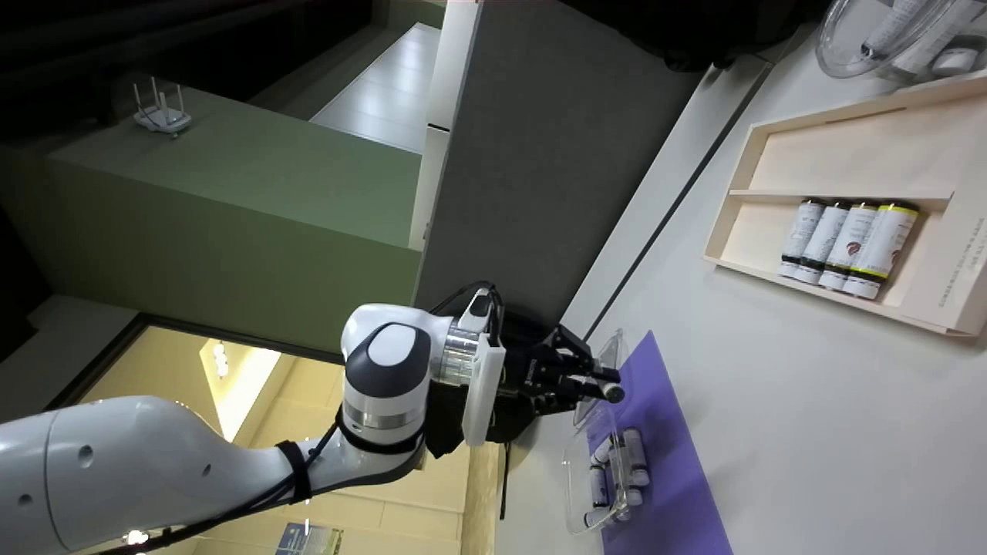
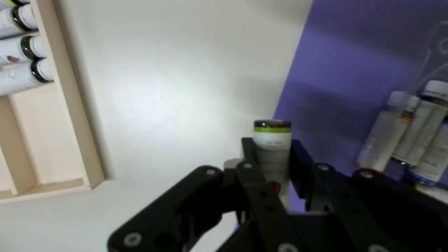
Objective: Pick up the bottle from the table and put it in the clear container
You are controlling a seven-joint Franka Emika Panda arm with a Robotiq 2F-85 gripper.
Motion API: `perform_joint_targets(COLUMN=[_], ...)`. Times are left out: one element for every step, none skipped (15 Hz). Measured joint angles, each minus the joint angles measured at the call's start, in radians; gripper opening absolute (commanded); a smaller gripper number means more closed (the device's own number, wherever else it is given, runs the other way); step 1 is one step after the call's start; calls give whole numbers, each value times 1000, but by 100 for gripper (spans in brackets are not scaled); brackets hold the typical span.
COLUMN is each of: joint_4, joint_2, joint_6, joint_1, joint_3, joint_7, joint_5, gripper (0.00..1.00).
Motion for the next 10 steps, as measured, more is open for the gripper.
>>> perform_joint_targets(joint_4=[-15, -30, -42, -53, -63, -71, -79, -86, -90, -92], joint_2=[-14, -26, -33, -35, -35, -32, -28, -22, -14, -6], joint_6=[3, 7, 10, 11, 19, 32, 52, 79, 104, 124], joint_1=[10, 20, 28, 38, 48, 58, 65, 70, 73, 75], joint_3=[18, 39, 60, 80, 97, 110, 120, 126, 130, 132], joint_7=[-13, -28, -44, -57, -64, -72, -82, -90, -98, -106], joint_5=[-5, -8, -8, -8, -10, -12, -16, -18, -20, -21], gripper=[7, 7, 7, 7, 39, 54, 59, 66, 73, 80])
